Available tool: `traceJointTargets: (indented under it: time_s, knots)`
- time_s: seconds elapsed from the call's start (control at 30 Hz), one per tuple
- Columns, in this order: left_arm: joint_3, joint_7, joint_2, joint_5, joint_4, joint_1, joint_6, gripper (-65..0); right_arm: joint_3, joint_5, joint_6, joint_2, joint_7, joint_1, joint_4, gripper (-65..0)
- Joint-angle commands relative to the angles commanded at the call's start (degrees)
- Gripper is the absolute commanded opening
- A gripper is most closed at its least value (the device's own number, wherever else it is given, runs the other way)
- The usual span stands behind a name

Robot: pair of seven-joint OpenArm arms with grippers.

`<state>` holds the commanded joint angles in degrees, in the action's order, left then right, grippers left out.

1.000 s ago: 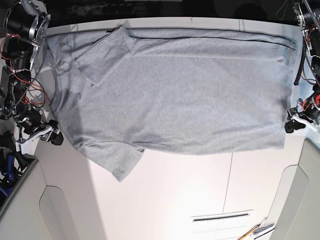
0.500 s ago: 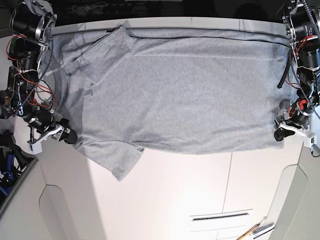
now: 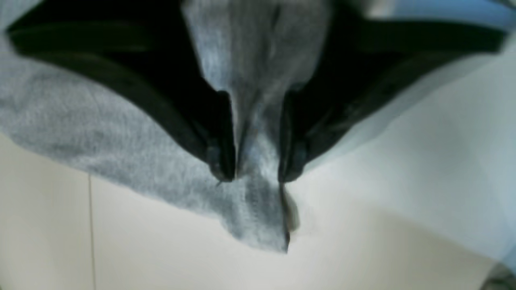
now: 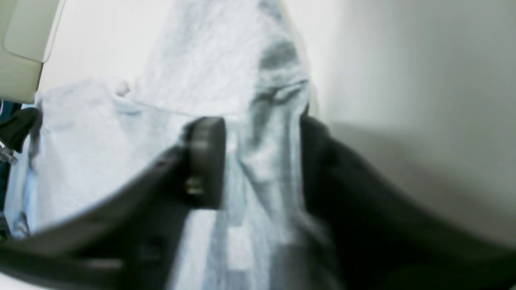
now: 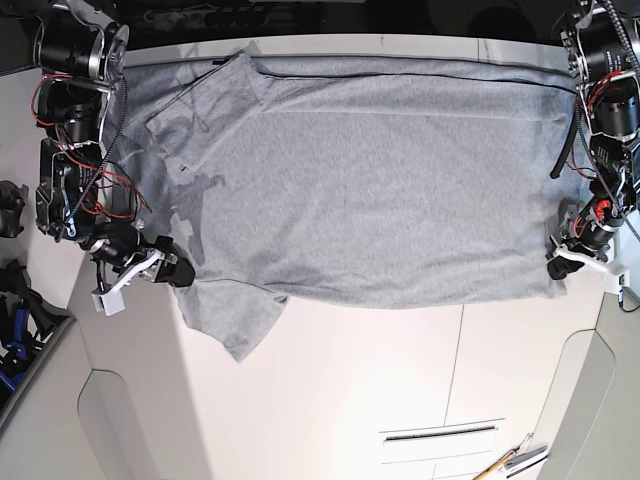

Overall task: Fold the T-shirt properly
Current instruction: 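Grasp the shirt's hem corners with both grippers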

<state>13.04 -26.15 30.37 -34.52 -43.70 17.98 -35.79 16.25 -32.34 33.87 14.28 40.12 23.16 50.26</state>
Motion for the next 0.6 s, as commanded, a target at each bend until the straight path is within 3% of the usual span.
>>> traceJointTargets:
  time_s: [0.07,0.1,0.13,0.27,0.37,0.47,0.6]
  knots:
    - [0.0,0.0,0.0,0.0,0.0,0.0,0.0,-57.8,0.0,-0.04,0.0,0.0,0.0,0.02,0.0,-64.8]
    - [0.0,-0.02,0.04,0.0,0.0,0.0,0.0,-63.6,0.0,-0.04,0.0,0.0,0.0,0.11,0.0,-65.0]
    - [0.0,-0.02,0.13,0.0,-0.02,0.02,0.0,-65.0,0.0,-0.04,0.02,0.13,0.09,0.17,0.02,-65.0]
    - [0.0,-1.14,1.38,-1.09,-1.79,0.11,-0.55,-65.0,0.0,-0.26,0.02,0.33,1.64,0.15,3.23,-65.0]
    - [0.0,-7.61,2.86,-5.07,-4.92,0.07,-4.21,-65.0,0.0,-1.55,0.02,0.33,6.16,0.13,7.98,-65.0]
    - [0.0,-12.04,4.35,-9.64,-8.07,-0.26,-4.21,-65.0,0.0,-3.3,0.0,0.35,10.27,-0.15,12.55,-65.0]
    - [0.0,-14.45,6.86,-10.47,-12.11,-0.68,-4.21,-65.0,0.02,-5.35,0.0,0.33,15.04,-0.17,16.48,-65.0]
